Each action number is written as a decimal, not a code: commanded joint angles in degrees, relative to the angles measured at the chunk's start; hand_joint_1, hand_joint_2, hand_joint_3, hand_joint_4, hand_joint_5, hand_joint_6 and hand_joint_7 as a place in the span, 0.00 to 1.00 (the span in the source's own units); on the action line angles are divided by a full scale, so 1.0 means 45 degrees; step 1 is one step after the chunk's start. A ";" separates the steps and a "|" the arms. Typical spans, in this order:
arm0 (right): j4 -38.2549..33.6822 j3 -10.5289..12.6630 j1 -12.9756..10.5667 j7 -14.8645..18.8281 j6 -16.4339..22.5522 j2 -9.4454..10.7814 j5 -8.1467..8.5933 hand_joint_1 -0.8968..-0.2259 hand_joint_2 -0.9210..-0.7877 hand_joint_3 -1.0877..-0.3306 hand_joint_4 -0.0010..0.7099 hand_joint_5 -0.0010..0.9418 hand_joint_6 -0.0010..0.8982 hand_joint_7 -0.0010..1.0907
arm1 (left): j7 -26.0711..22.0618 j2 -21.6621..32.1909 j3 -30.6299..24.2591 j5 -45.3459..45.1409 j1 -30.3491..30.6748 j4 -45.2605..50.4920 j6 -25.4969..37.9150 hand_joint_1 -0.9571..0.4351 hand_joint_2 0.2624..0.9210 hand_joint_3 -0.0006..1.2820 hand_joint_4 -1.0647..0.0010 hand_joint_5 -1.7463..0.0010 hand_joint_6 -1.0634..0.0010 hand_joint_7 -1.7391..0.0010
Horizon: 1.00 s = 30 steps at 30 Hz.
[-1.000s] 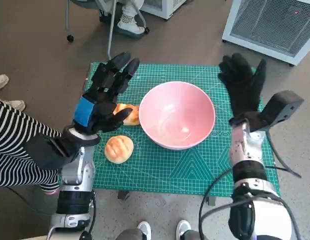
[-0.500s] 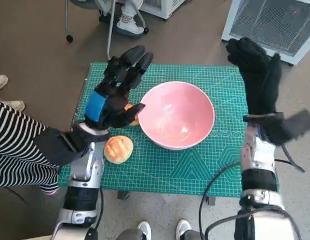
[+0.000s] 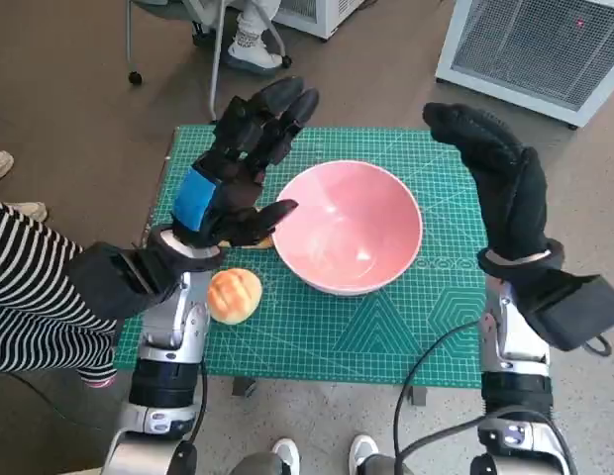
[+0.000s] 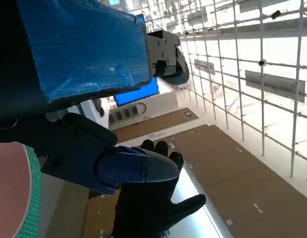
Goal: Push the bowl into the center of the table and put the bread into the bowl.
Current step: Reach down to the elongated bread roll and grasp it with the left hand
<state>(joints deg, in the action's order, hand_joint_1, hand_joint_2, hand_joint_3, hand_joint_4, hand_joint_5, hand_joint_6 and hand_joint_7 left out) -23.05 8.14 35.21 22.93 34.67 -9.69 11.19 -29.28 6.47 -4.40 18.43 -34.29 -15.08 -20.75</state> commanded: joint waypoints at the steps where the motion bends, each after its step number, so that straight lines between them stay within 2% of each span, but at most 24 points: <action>1: 0.0062 -0.0142 -0.0357 0.0149 -0.0345 -0.0082 0.0151 0.15 0.00 0.47 0.30 0.01 0.07 0.51 | -0.0214 0.0067 -0.0105 0.0191 -0.0251 0.0068 -0.0145 0.24 1.00 0.24 0.84 0.97 1.00 0.65; 9: 0.0064 -0.0141 -0.0354 0.0003 -0.0537 0.0013 0.0217 0.15 0.00 0.48 0.30 0.00 0.06 0.52 | -0.0192 0.0680 -0.0217 -0.0313 -0.0275 0.0290 0.0024 0.23 0.99 0.23 0.84 0.97 1.00 0.65; 11: 0.0041 -0.0135 -0.0368 -0.0049 -0.0524 0.0031 0.0186 0.15 0.00 0.48 0.30 0.00 0.06 0.52 | -0.0051 0.1797 -0.0096 -0.1594 -0.0355 0.0493 0.0295 0.22 0.98 0.22 0.85 0.97 1.00 0.66; 14: 0.0006 -0.0139 -0.0382 -0.0143 -0.0465 0.0043 0.0086 0.15 0.00 0.48 0.30 0.00 0.06 0.52 | 0.0168 0.3894 0.0249 -0.4277 -0.0510 0.0964 0.1150 0.24 0.89 0.18 0.87 0.98 1.00 0.71; 15: 0.0007 -0.0140 -0.0393 -0.0186 -0.0432 0.0045 0.0036 0.15 0.00 0.48 0.30 0.01 0.06 0.52 | 0.0325 0.4561 0.0416 -0.5412 -0.0562 0.1208 0.1641 0.27 0.83 0.16 0.88 0.98 1.00 0.74; 17: -0.0006 -0.0142 -0.0405 -0.0263 -0.0360 0.0054 -0.0056 0.15 0.00 0.48 0.30 0.01 0.06 0.52 | 0.0665 0.5337 0.0663 -0.7065 -0.0611 0.1587 0.2479 0.40 0.71 0.11 0.90 0.99 1.00 0.80; 19: -0.0042 -0.0136 -0.0408 -0.0351 -0.0280 0.0056 -0.0150 0.15 0.00 0.48 0.30 0.01 0.06 0.52 | 0.0984 0.5785 0.0894 -0.8421 -0.0654 0.1928 0.3473 0.53 0.68 0.07 0.90 0.99 0.97 0.84; 21: -0.0085 -0.0134 -0.0397 -0.0442 -0.0227 0.0063 -0.0234 0.15 0.00 0.49 0.30 0.01 0.05 0.52 | 0.1116 0.6054 0.1084 -0.9353 -0.0739 0.2153 0.4488 0.71 0.70 0.04 0.91 1.00 0.92 0.91; 24: -0.0139 -0.0140 -0.0382 -0.0547 -0.0182 0.0079 -0.0319 0.15 0.00 0.48 0.30 0.01 0.05 0.52 | 0.1013 0.6198 0.1178 -0.9752 -0.0894 0.2130 0.5386 0.81 0.74 0.02 0.93 1.00 0.89 0.95; 30: -0.0445 -0.0184 -0.0312 -0.0835 0.0006 0.0087 -0.0520 0.14 0.00 0.49 0.30 0.01 0.04 0.52 | 0.0443 0.6384 0.1359 -0.9342 -0.1273 0.1245 0.5710 0.82 0.77 0.02 0.96 1.00 0.88 0.98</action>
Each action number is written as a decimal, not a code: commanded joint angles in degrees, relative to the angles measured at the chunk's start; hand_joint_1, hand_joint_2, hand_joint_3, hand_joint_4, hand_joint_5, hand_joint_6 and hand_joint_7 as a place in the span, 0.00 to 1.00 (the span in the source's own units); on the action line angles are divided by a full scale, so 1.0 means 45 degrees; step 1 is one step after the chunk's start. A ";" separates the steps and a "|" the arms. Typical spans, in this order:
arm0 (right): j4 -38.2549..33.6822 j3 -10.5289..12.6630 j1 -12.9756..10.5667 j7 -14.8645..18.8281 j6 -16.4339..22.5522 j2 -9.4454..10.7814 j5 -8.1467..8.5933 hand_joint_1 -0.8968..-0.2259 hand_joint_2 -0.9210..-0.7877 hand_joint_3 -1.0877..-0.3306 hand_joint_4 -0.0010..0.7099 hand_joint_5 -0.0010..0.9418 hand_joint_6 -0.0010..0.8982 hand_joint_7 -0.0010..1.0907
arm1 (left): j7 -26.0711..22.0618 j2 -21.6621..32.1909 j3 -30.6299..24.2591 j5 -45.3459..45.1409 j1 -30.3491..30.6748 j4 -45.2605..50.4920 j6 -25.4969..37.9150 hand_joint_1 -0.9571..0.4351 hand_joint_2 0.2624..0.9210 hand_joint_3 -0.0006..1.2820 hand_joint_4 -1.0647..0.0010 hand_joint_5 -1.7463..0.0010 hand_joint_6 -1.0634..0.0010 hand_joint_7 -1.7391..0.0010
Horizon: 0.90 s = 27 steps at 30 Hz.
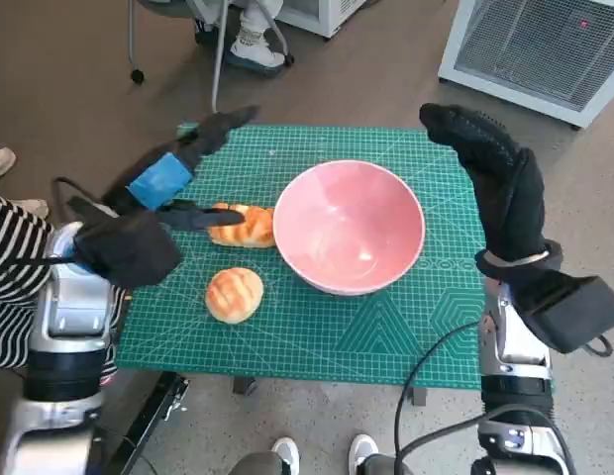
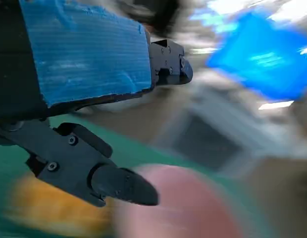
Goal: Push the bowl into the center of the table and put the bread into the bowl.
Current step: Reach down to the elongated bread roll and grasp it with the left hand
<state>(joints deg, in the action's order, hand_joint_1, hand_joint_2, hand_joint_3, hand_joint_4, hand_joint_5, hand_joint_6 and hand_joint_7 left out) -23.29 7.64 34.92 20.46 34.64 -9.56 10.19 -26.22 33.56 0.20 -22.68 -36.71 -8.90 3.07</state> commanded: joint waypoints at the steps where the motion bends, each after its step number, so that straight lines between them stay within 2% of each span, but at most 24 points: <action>1: -0.0420 -0.0077 -0.0244 -0.0324 0.0022 0.0061 -0.0322 0.14 0.00 0.49 0.30 0.01 0.04 0.52 | -0.0254 0.0389 0.0524 -0.0361 -0.0821 -0.0256 0.0562 0.82 0.77 0.01 0.96 1.00 0.88 0.98; 6: -0.0501 -0.0111 -0.0234 -0.0481 0.0056 0.0088 -0.0440 0.12 0.00 0.48 0.30 0.00 0.03 0.52 | -0.0228 0.0434 0.1197 -0.0635 -0.1173 -0.1091 0.0455 0.77 0.76 0.01 0.97 1.00 0.88 0.99; 10: -0.0559 -0.0141 -0.0223 -0.0569 0.0080 0.0103 -0.0492 0.12 0.00 0.47 0.30 0.00 0.03 0.52 | -0.0400 0.0370 0.1423 -0.0309 -0.1329 -0.1653 0.0234 0.76 0.76 0.01 0.98 1.00 0.87 0.99; 17: -0.0571 -0.0119 -0.0262 -0.0586 0.0072 0.0056 -0.0372 0.12 0.00 0.46 0.30 0.00 0.03 0.52 | -0.0536 0.0136 0.1993 -0.0364 -0.1759 -0.2566 0.0254 0.78 0.77 0.01 0.98 1.00 0.86 0.99; 27: -0.0716 0.0060 -0.0329 -0.0475 0.0078 -0.0033 -0.0083 0.13 0.00 0.47 0.31 0.01 0.04 0.53 | -0.0661 -0.0320 0.3129 -0.0890 -0.2752 -0.4332 0.0312 0.74 0.74 0.00 0.97 1.00 0.85 0.99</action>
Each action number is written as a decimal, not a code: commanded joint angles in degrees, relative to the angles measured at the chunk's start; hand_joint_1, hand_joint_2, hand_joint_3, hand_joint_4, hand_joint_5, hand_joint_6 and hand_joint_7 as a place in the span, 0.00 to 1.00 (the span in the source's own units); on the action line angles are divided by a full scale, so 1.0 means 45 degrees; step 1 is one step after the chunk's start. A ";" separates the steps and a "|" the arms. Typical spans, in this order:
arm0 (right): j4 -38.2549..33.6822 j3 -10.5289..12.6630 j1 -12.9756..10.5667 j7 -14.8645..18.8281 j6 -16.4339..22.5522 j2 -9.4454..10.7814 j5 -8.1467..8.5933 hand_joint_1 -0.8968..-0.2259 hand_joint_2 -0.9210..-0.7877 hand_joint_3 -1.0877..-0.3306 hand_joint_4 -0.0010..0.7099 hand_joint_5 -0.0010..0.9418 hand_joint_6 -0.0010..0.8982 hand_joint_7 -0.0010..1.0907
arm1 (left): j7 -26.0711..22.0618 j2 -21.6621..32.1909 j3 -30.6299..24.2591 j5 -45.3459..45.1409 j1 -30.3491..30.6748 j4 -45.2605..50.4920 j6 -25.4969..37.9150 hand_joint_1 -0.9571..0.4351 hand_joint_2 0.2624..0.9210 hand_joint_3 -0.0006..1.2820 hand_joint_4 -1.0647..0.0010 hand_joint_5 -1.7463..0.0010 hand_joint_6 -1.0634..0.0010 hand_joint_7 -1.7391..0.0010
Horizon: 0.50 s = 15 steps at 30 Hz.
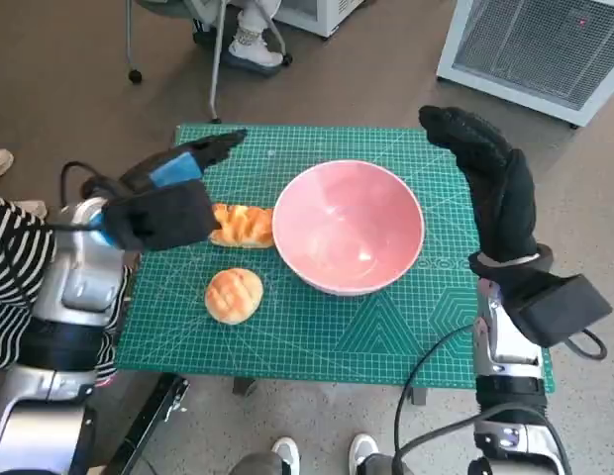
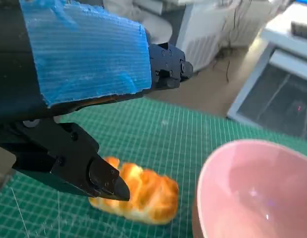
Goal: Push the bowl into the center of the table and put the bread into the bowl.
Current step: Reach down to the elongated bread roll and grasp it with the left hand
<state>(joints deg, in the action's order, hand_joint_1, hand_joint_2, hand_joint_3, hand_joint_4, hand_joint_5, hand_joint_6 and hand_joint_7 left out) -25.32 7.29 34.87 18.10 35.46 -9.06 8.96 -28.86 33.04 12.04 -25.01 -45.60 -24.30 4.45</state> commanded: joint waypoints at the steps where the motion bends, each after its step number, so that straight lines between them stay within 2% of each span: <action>1: -0.0270 0.0147 -0.0324 0.0051 -0.0099 -0.0140 0.0201 0.13 0.00 0.47 0.31 0.01 0.04 0.53 | -0.0066 -0.0244 0.0612 -0.0420 -0.0898 -0.1150 -0.0007 0.74 0.74 0.00 0.97 1.00 0.85 0.99; 15: -0.0171 0.0304 -0.0450 -0.0082 -0.0138 -0.0090 0.0157 0.16 0.00 0.47 0.31 0.01 0.05 0.52 | 0.0675 -0.1306 0.2604 -0.1979 -0.3212 -0.6699 -0.0796 0.67 0.72 0.00 0.96 1.00 0.83 0.99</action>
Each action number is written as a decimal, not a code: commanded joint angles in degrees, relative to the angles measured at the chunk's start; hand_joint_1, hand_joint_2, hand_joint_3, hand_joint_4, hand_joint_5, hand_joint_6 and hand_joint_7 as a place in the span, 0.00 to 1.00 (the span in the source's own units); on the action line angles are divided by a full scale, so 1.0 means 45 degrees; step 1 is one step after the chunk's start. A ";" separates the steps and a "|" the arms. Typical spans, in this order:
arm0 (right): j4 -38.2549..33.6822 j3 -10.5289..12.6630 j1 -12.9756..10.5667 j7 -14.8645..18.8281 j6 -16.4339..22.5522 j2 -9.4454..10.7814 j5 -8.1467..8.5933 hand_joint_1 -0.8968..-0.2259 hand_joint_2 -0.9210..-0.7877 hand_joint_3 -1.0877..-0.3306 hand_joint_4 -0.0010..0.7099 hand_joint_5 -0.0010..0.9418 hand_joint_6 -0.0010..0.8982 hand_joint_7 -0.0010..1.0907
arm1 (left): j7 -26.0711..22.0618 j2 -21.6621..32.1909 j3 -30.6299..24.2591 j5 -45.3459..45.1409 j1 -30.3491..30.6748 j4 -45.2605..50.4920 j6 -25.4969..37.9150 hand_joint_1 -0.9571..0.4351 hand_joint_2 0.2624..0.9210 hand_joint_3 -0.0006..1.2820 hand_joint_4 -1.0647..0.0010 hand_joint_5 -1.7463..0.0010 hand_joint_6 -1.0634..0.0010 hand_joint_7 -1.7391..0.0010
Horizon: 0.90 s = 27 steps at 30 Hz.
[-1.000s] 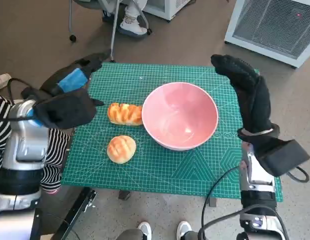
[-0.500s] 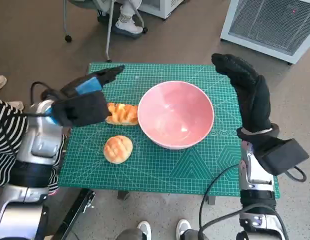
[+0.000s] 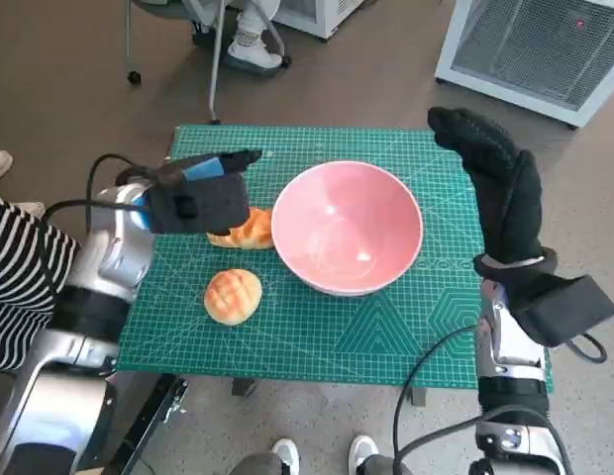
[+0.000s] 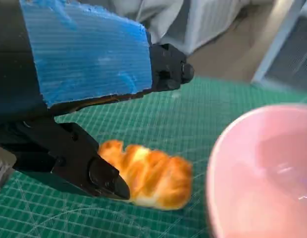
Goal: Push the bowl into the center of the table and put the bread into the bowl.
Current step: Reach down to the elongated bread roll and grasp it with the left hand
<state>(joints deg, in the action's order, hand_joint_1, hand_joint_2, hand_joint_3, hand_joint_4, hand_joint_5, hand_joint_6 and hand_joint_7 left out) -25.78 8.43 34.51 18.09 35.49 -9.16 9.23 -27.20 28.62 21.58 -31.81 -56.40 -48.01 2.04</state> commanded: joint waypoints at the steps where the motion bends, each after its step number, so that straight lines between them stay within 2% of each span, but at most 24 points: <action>1: -0.0062 0.0056 -0.0377 -0.0094 -0.0147 -0.0066 0.0082 0.16 0.00 0.47 0.31 0.01 0.05 0.52 | 0.0382 -0.0415 0.0583 -0.0542 -0.0937 -0.1792 -0.0302 0.66 0.72 0.00 0.96 1.00 0.83 0.99; 13: 0.0145 0.0021 -0.0515 -0.0215 -0.0187 -0.0043 -0.0017 0.19 0.00 0.46 0.31 0.00 0.05 0.51 | 0.1187 -0.1197 0.1226 -0.0973 -0.1556 -0.4630 -0.0542 0.64 0.72 0.00 0.93 0.99 0.80 0.99; 15: 0.0186 0.0018 -0.0531 -0.0233 -0.0219 -0.0047 -0.0020 0.19 0.00 0.46 0.31 0.00 0.05 0.51 | 0.1259 -0.1281 0.1316 -0.1029 -0.1562 -0.4875 -0.0597 0.64 0.72 0.00 0.92 0.99 0.77 0.98; 19: 0.0235 0.0017 -0.0542 -0.0256 -0.0272 -0.0050 -0.0005 0.19 0.00 0.46 0.31 0.00 0.05 0.51 | 0.1371 -0.1404 0.1478 -0.1129 -0.1521 -0.5253 -0.0712 0.63 0.75 0.01 0.84 0.99 0.63 0.96; 21: 0.0246 0.0016 -0.0543 -0.0262 -0.0288 -0.0050 0.0002 0.19 0.00 0.46 0.31 0.00 0.05 0.51 | 0.1396 -0.1428 0.1537 -0.1154 -0.1514 -0.5346 -0.0754 0.63 0.75 0.01 0.81 0.99 0.60 0.96; 27: 0.0272 0.0011 -0.0552 -0.0272 -0.0312 -0.0051 0.0002 0.19 0.00 0.45 0.31 0.00 0.05 0.51 | 0.1452 -0.1441 0.1618 -0.1104 -0.1555 -0.5462 -0.0808 0.63 0.76 0.01 0.78 0.99 0.56 0.96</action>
<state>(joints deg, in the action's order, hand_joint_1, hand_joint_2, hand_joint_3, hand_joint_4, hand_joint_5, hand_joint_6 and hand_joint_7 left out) -24.51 8.55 33.25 17.20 34.93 -9.12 9.14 -20.72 22.34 28.43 -36.23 -62.12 -71.58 -1.13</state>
